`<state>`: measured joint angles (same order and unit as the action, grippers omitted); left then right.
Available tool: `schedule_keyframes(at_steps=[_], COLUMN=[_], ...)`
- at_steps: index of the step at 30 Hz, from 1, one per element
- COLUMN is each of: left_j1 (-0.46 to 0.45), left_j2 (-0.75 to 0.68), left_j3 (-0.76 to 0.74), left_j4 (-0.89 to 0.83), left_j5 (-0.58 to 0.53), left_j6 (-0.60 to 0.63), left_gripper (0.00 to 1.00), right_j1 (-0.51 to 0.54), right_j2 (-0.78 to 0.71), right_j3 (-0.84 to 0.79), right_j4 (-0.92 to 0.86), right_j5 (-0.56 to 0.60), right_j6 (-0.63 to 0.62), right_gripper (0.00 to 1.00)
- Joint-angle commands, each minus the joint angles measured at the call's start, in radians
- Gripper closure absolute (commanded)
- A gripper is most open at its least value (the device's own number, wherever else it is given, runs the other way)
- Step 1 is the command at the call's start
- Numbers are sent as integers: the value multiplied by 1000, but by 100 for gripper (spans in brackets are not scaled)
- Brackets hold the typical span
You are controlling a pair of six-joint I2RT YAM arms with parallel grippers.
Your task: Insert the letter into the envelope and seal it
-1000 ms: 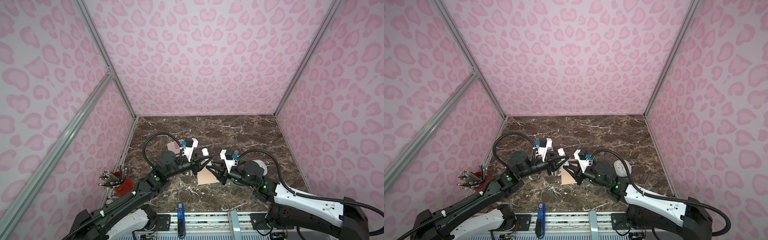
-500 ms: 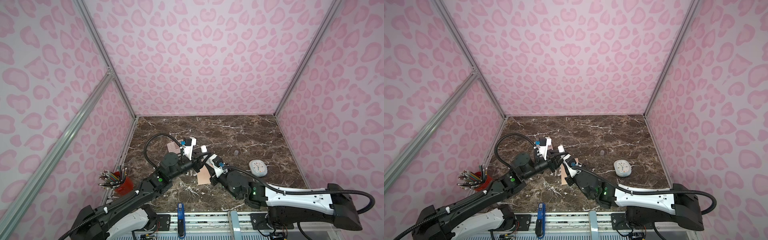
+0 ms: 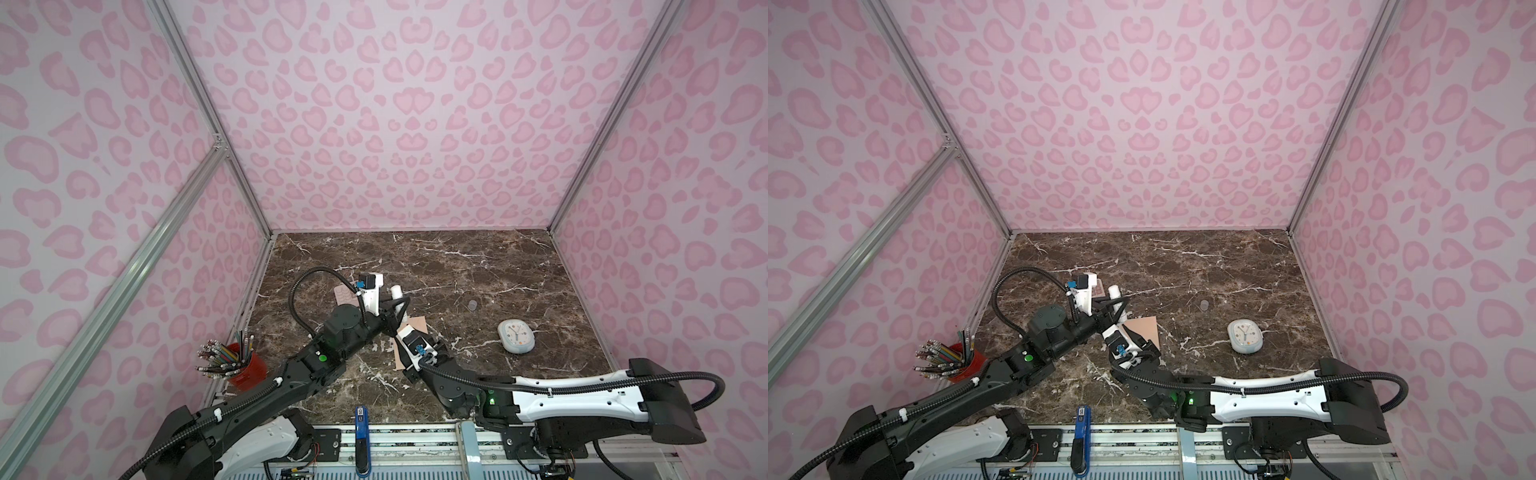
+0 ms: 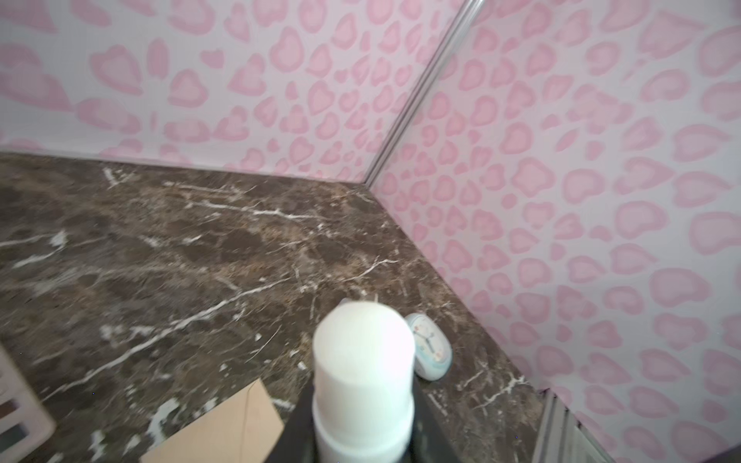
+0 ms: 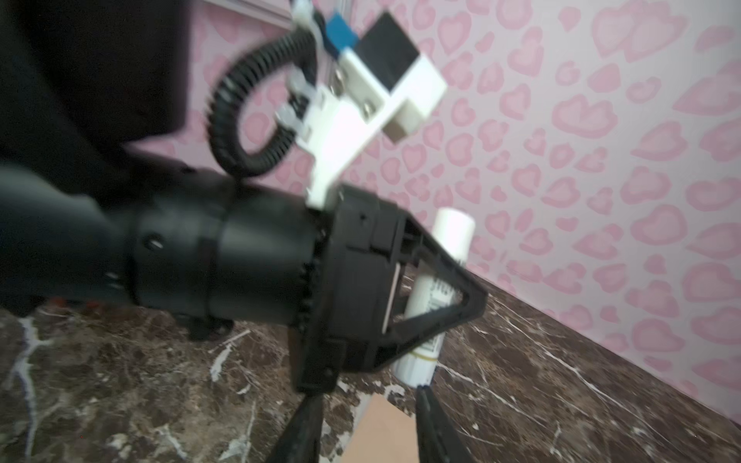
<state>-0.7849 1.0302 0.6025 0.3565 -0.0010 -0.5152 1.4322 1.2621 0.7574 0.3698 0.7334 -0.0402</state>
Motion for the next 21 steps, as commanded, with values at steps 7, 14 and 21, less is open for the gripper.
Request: schedule_keyframes(at_steps=[7,14,21], left_j1=[90,229,348], left_j2=[22,68,156], left_j3=[131,226,256], left_j4=[-117,-113,123], left_j5=[62,286,616], left_j6=[70,61,-34], left_gripper=[96,96,96], right_j1=[-137,-304,-506], right_j2=[-165,-294,-258], right_j3=[-70,-118,-98], right_j4=[-89,-119,-21], right_j5=[-269,-572,-914], right_j6=[134,129,184], right_gripper=[51,52,56])
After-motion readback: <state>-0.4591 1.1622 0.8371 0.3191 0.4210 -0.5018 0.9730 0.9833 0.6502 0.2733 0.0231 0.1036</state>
